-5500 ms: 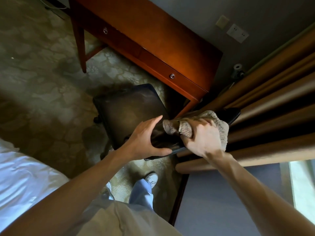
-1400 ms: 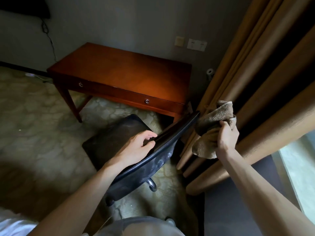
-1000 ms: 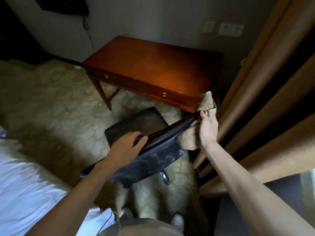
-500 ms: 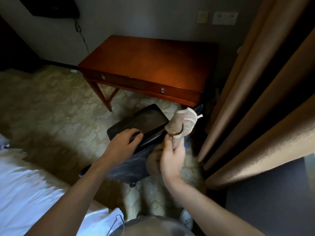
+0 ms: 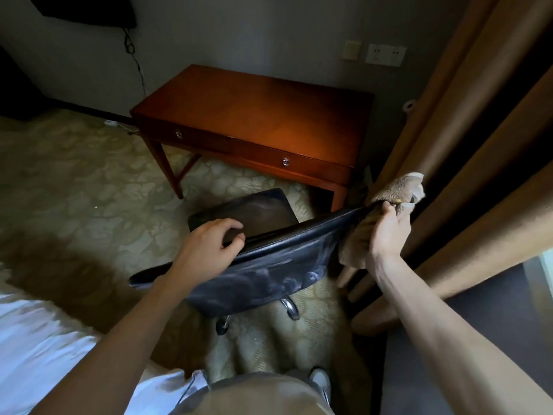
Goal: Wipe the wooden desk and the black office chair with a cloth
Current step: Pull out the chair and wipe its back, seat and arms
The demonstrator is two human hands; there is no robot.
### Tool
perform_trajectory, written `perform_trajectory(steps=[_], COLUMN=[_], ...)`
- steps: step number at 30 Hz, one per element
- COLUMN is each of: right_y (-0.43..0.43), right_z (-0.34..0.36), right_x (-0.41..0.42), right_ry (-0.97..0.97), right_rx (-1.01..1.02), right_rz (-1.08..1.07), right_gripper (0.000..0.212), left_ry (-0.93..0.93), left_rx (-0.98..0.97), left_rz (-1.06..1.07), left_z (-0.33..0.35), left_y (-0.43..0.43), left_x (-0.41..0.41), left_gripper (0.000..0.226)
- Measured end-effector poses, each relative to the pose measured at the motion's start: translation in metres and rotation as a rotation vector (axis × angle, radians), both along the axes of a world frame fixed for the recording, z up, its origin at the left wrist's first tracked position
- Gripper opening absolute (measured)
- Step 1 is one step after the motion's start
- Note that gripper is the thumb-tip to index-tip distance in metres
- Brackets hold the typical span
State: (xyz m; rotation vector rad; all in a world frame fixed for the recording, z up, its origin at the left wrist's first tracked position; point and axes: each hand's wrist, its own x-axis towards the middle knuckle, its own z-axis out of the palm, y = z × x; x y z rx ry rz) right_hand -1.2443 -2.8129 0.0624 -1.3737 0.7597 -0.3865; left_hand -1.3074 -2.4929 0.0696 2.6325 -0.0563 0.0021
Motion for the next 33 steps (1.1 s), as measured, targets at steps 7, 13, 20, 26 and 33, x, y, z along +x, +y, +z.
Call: perform_trajectory(steps=[7, 13, 20, 26, 33], right_y=[0.064, 0.091, 0.131, 0.186, 0.169], right_z=[-0.005, -0.017, -0.017, -0.009, 0.000], right_x=[-0.031, -0.061, -0.082, -0.120, -0.152], right_ry=[-0.038, -0.054, 0.033, -0.037, -0.166], right_rx=[-0.087, -0.099, -0.131, -0.120, -0.131], right_rz=[0.051, 0.062, 0.006, 0.140, 0.266], right_gripper=[0.069, 0.073, 0.074, 0.071, 0.046], left_ry=[-0.023, -0.047, -0.021, 0.079, 0.149], left_rx=[0.025, 0.054, 0.009, -0.247, -0.876], left_rz=[-0.005, -0.037, -0.068, -0.033, 0.018], left_z=[0.005, 0.004, 0.004, 0.013, 0.022], left_y=[0.027, 0.045, 0.034, -0.007, -0.035], left_x=[-0.001, 0.002, -0.003, 0.003, 0.019], left_gripper=[0.029, 0.026, 0.031, 0.056, 0.051])
